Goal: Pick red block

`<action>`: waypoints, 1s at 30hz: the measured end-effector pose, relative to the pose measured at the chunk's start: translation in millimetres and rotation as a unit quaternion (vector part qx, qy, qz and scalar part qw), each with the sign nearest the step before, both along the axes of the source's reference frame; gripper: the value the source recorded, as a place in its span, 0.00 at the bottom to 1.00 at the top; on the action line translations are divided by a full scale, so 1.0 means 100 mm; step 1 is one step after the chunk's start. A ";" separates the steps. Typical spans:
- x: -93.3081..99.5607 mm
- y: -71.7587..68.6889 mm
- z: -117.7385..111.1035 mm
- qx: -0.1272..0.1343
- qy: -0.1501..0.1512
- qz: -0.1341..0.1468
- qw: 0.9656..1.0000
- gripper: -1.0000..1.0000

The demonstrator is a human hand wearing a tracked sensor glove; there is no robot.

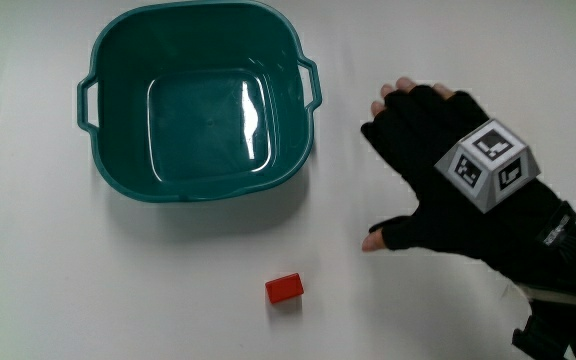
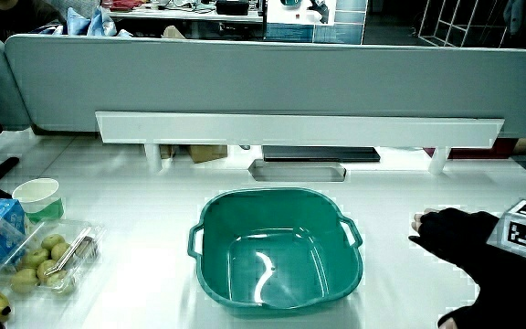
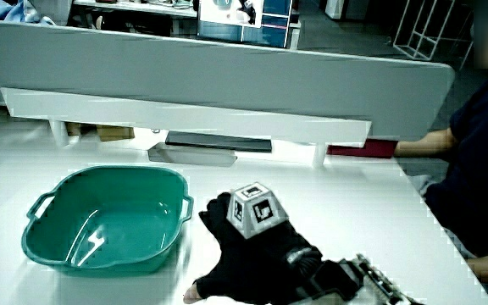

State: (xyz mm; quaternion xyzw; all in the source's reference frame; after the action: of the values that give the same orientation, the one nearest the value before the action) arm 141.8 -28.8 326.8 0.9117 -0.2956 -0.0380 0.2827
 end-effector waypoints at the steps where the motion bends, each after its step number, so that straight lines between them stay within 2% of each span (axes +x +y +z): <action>1: -0.02 0.02 0.02 -0.007 -0.002 -0.005 1.000 0.50; 4: -0.08 0.09 0.09 -0.020 -0.004 -0.014 1.000 0.50; 6: -0.11 0.12 0.18 -0.048 -0.019 -0.020 0.998 0.50; 7: -0.16 0.14 0.12 -0.029 -0.017 -0.019 0.999 0.50; 11: -0.25 0.22 0.22 -0.043 -0.015 -0.044 0.998 0.50; 13: -0.30 0.25 0.24 -0.056 -0.021 -0.044 0.997 0.50; 14: -0.32 0.27 0.26 -0.052 -0.018 -0.050 0.997 0.50; 23: -0.49 0.39 0.36 -0.078 -0.030 -0.075 0.994 0.50; 26: -0.54 0.43 0.41 -0.081 -0.027 -0.078 0.993 0.50; 29: -0.60 0.47 0.51 -0.102 -0.027 -0.086 0.991 0.50; 30: -0.62 0.48 0.54 -0.099 -0.025 -0.090 0.991 0.50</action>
State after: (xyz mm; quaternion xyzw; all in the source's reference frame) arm 80.3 19.1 380.6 0.8498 -0.3854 -0.0108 0.3594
